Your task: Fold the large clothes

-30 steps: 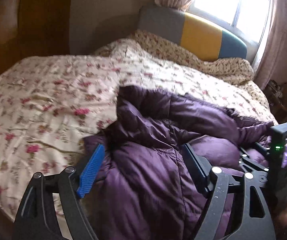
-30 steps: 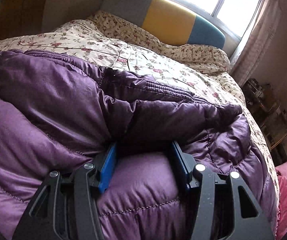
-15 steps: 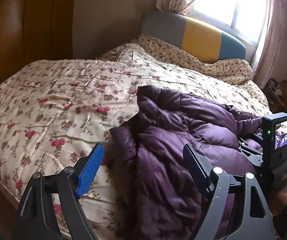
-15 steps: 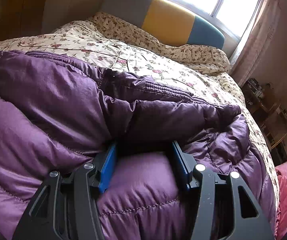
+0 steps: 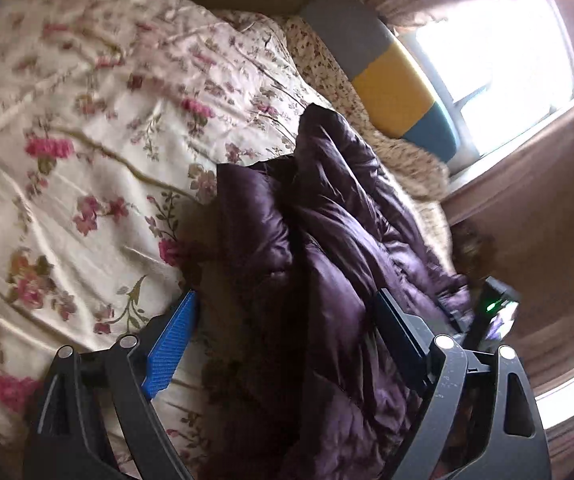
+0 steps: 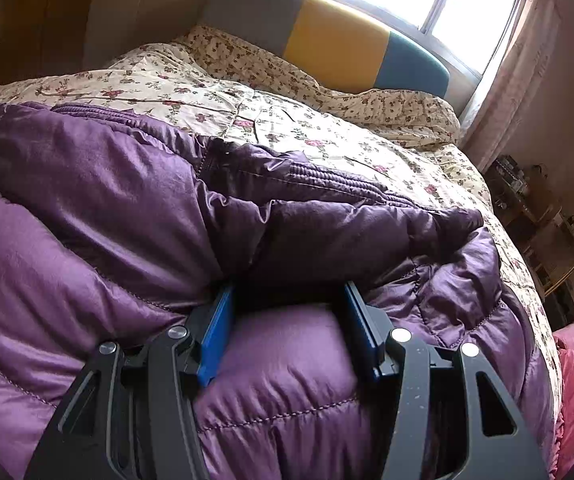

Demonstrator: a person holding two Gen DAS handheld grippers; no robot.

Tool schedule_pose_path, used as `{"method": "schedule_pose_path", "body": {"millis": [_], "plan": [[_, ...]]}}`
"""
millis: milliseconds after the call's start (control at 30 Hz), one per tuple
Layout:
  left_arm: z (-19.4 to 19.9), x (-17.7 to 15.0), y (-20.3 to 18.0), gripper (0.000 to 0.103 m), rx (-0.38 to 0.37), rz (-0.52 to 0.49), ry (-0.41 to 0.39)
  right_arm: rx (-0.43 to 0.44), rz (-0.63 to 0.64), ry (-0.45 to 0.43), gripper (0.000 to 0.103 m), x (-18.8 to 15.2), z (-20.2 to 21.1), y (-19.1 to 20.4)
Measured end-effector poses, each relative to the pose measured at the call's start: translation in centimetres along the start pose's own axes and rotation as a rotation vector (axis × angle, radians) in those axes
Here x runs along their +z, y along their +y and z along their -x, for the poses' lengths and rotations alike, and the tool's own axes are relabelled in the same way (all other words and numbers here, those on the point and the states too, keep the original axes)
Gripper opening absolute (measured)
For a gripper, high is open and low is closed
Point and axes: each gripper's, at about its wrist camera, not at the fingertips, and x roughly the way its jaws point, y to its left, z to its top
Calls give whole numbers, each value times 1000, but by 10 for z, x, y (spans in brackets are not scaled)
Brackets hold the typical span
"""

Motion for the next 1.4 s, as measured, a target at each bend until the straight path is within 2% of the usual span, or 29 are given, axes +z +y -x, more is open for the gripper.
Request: {"method": "schedule_pose_path", "body": {"millis": [67,200,267,300,333,367,433,533,633,800,900,1033,1200,1400], "plan": [[-2,1,2,87,-40,18,7,0,0,0,53,0,0,0],[-7,2,4,75,-75,45,30,1,-1,1,53,0,0,0],[-8,0,4,74,-99,55,40,-2,1,1,53,0,0,0],[-9,-1,2,67,-117,53,53,-2,2,1,53,0,0,1],[-11,-1,2,53,-139,53,73,-2,1,2,53,0,0,1],[-15,-3,-1,49,-157,49,104,-1,1,3,53,0,0,1],[-19,-6,-11,31,-165,10,110,-3,6,8,53,2,0,2],[-15,-6,-23,18,-166,-20,93,4,9,20,55,5,1,2],[-8,-1,-32,17,-161,-36,77,8,-7,15,65,6,10,-4],[-1,5,-41,17,-135,-64,72,55,-14,-22,63,0,41,-16],[3,7,-49,17,-124,-77,64,83,-5,-35,44,-6,60,-23],[10,10,-61,17,-124,-97,52,144,-2,-11,30,-21,80,-31],[23,11,-89,17,-131,-148,45,178,23,39,26,-45,92,-35],[33,5,-132,17,-159,-213,43,123,125,70,27,-65,85,-21]]}}
